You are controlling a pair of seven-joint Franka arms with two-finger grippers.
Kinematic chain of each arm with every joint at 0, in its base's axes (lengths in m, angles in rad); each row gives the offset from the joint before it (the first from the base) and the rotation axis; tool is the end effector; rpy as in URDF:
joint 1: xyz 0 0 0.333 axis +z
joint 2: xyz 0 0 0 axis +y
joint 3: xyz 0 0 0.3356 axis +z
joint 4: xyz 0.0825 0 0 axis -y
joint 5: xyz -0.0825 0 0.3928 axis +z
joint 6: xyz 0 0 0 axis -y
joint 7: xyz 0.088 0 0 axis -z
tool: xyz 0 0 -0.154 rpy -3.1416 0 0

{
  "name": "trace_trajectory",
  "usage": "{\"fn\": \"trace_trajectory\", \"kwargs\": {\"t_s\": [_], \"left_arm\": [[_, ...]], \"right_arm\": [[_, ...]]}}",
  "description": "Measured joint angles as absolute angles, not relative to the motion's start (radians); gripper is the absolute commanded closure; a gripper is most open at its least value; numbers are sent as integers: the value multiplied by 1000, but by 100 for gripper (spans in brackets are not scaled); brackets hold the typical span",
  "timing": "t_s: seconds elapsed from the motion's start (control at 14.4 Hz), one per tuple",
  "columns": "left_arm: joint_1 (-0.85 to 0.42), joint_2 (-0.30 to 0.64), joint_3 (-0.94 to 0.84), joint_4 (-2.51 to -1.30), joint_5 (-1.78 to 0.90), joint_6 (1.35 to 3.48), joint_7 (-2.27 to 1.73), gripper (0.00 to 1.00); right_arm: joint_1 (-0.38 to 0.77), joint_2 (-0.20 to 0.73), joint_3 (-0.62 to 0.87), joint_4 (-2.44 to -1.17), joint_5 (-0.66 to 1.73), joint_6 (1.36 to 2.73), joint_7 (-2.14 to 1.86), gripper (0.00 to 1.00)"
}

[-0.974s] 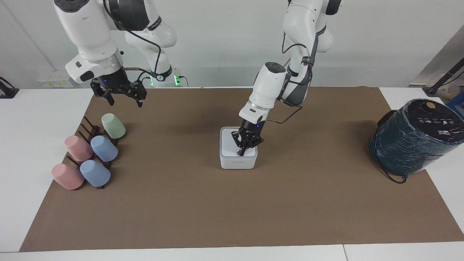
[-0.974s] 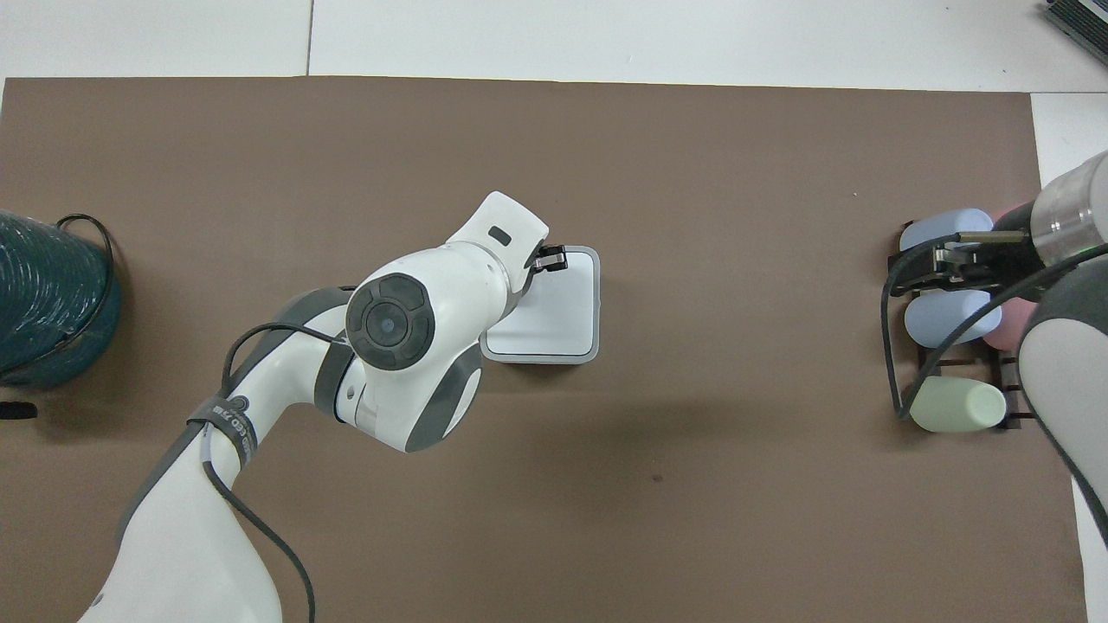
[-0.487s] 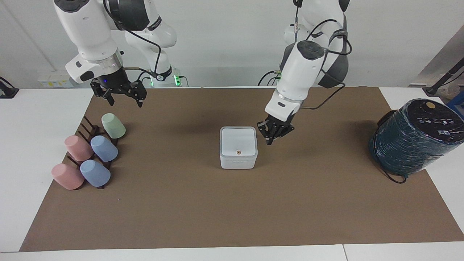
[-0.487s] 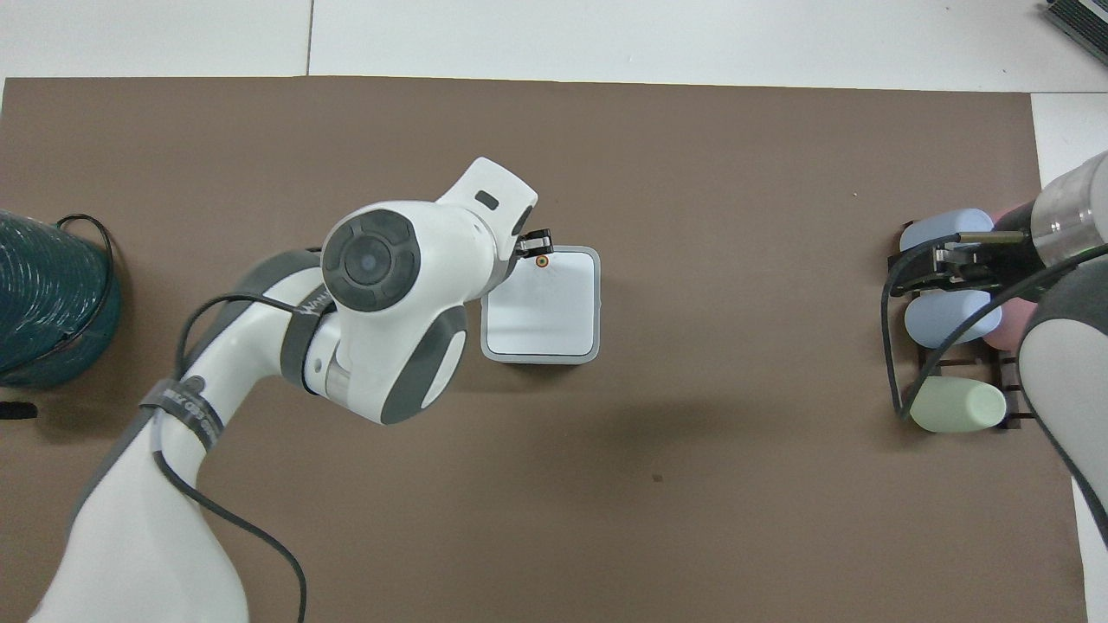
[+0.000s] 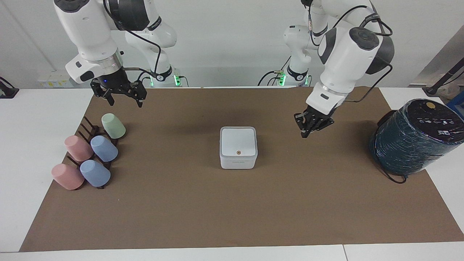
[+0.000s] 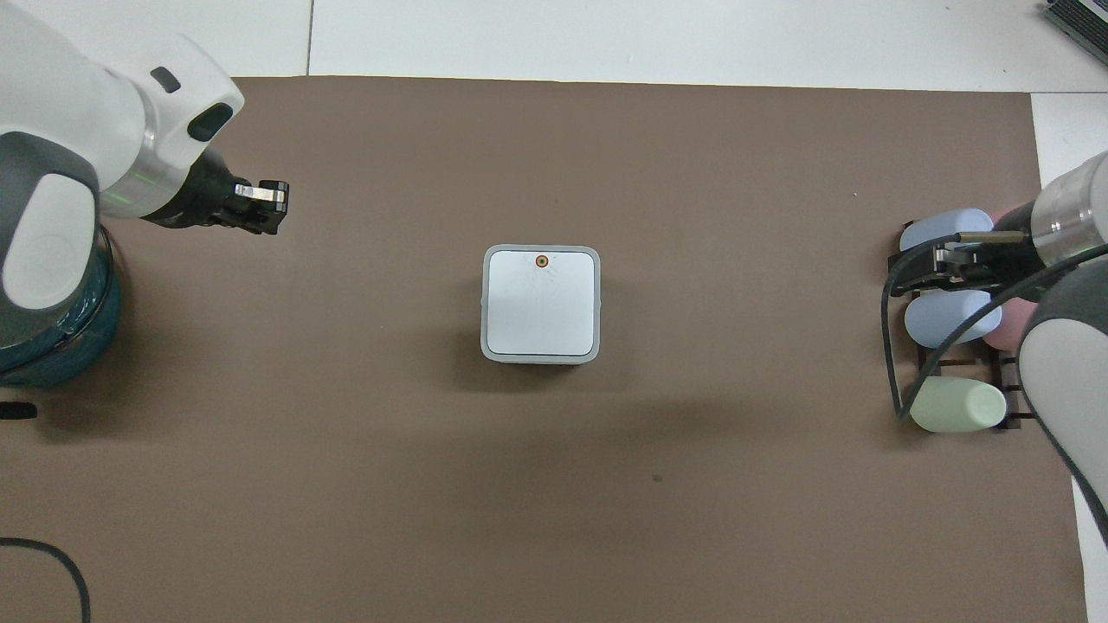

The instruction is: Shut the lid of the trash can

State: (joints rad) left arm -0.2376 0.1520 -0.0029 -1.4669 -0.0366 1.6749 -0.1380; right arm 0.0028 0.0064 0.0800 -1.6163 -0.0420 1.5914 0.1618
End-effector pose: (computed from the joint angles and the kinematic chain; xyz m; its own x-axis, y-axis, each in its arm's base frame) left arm 0.6059 -0.1539 0.5670 0.9939 -0.0983 0.0503 -0.1005 -0.9939 0.0443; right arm 0.5629 0.0402 0.5735 0.9967 -0.0779 -0.0242 -0.0768 -0.9960 0.0459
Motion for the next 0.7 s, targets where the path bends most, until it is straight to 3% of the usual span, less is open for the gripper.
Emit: {"fn": "trace_trajectory", "kwargs": {"t_s": [0.07,0.7], "left_arm": [[-238,134,-5,-1467,-27,1658,-136,3],[-238,76,-6,-1467,47,1631,-88,0]], "right_arm": [[3,6,80,-1616,-42,1591,162,0],[3,6,80,-1616,-42,1591,162,0]]}}
